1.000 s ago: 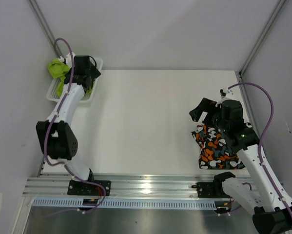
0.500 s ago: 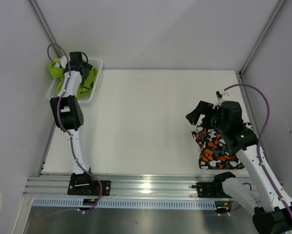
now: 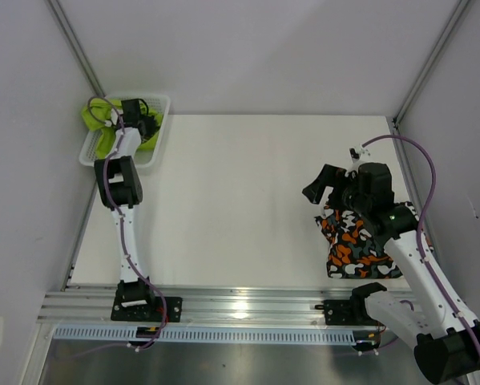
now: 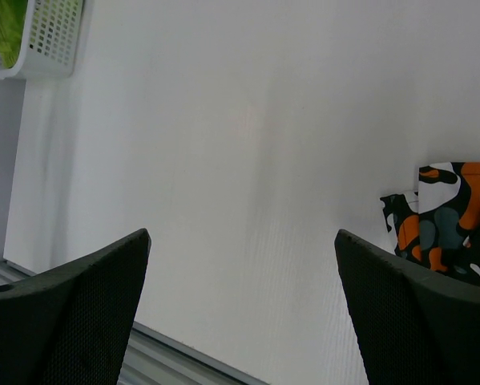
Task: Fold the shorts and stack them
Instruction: Grab the shorts from the pile, then move the shorts to the center of the board
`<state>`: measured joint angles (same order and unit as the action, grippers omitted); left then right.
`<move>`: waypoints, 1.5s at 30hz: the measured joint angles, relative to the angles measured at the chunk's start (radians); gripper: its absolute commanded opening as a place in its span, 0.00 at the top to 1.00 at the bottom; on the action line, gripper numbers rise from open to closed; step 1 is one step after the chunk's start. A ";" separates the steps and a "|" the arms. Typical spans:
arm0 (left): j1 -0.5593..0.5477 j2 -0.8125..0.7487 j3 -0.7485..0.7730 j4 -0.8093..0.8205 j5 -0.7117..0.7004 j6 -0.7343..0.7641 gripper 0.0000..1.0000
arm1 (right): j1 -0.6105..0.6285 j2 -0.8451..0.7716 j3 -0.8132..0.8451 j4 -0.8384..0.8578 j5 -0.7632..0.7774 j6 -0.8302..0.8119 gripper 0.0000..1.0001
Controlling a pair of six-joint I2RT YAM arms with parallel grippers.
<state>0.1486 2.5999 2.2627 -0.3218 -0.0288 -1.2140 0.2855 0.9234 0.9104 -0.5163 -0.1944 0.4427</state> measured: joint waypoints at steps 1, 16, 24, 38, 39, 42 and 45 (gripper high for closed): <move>0.003 0.003 0.000 0.008 0.008 0.000 1.00 | 0.000 0.000 -0.001 0.004 -0.002 0.000 0.01; 0.005 -0.333 -0.210 0.096 -0.059 0.140 1.00 | 0.001 -0.006 -0.057 0.045 -0.049 0.018 0.00; -0.001 -0.722 -0.371 0.143 -0.120 0.216 1.00 | 0.008 -0.020 -0.060 0.051 -0.065 0.021 0.00; -0.456 -0.924 -0.099 0.178 -0.265 0.663 1.00 | 0.021 -0.046 -0.059 0.049 -0.064 0.028 0.01; -0.508 -0.956 -0.092 0.198 -0.272 0.703 1.00 | 0.021 -0.049 -0.059 0.048 -0.062 0.028 0.01; -0.582 -1.061 -0.090 0.252 -0.285 0.773 1.00 | 0.021 -0.059 -0.059 0.041 -0.057 0.028 0.01; -0.589 -1.209 -0.164 0.343 -0.323 0.809 1.00 | 0.021 -0.065 -0.057 0.031 -0.054 0.028 0.01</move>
<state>-0.4408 1.3911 2.0983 0.0212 -0.3515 -0.4046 0.3065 0.8581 0.8536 -0.4850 -0.2485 0.4706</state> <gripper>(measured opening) 0.023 0.993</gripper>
